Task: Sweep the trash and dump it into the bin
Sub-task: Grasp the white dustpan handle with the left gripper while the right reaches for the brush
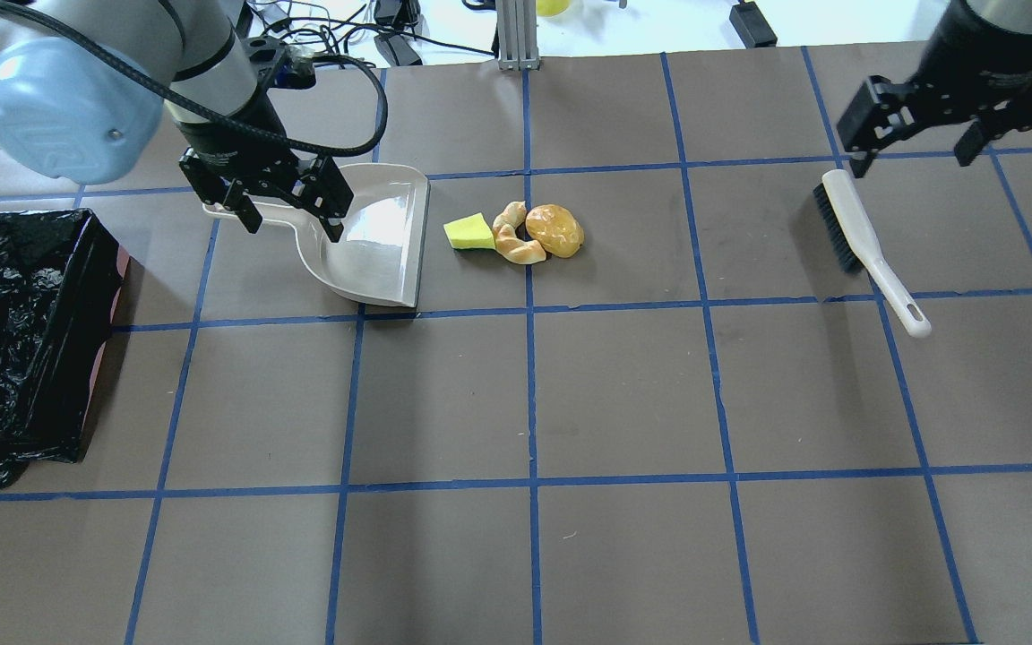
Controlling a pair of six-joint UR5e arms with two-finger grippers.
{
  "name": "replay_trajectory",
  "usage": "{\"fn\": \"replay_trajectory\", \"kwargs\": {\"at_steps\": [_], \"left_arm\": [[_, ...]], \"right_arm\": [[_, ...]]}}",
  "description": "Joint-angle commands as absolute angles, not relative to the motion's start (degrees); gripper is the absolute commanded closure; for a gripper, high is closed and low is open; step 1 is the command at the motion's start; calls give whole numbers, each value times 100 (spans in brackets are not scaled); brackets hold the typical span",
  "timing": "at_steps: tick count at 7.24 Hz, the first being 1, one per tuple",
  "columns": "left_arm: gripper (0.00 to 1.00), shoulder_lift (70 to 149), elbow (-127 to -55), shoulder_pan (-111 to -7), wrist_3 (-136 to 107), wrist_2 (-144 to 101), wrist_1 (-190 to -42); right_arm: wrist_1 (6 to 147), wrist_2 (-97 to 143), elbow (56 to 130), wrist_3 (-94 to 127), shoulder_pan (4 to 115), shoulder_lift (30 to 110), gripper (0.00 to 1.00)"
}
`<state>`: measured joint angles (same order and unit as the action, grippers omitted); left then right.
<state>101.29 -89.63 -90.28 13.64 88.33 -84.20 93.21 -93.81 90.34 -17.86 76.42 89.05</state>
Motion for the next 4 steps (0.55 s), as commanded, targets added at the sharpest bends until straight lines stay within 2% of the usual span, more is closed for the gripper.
{"fn": "replay_trajectory", "kwargs": {"at_steps": [1,2,4], "left_arm": [[0,10650,-8992,-8965,2419,8833,-7683],[0,10844,-8991,-8721,3566,8824,-7490],[0,11178,-8764,-8421,5956,8824,-7226]], "right_arm": [[9953,-9343,9604,-3377,6718,8868,0],[10437,-9291,10007,-3575,6489,8842,0],[11378,-9308,10492,-3534,6478,8282,0]]}}
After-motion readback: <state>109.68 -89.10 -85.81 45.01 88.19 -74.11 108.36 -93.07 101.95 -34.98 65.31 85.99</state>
